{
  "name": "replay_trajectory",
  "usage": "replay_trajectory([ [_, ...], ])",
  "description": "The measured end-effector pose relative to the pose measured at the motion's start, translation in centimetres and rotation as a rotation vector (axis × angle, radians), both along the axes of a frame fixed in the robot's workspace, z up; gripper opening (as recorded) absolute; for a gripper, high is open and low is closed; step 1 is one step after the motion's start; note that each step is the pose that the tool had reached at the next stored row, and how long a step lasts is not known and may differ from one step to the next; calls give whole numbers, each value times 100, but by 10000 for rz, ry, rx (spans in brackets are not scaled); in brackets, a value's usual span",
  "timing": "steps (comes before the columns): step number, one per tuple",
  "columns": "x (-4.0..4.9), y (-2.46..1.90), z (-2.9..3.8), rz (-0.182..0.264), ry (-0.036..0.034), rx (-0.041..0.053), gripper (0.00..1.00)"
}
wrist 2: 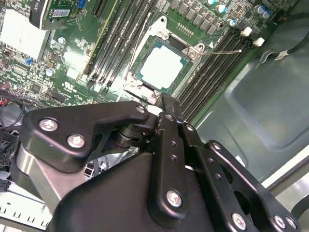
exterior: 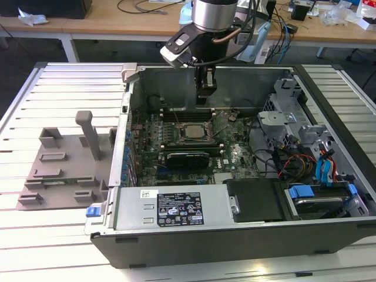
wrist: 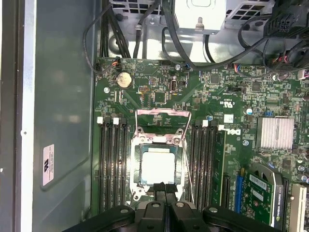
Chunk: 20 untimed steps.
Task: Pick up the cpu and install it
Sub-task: 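Close the cpu cover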
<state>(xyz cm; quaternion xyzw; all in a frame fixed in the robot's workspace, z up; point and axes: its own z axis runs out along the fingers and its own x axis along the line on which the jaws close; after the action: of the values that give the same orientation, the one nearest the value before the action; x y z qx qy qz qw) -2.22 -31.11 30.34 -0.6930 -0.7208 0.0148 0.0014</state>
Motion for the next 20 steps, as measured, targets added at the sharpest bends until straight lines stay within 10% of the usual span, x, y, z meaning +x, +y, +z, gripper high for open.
replay_trajectory([
  [7,32,0,3,0,1,-3,11],
  [20,349,0,2,1,3,-51,11],
])
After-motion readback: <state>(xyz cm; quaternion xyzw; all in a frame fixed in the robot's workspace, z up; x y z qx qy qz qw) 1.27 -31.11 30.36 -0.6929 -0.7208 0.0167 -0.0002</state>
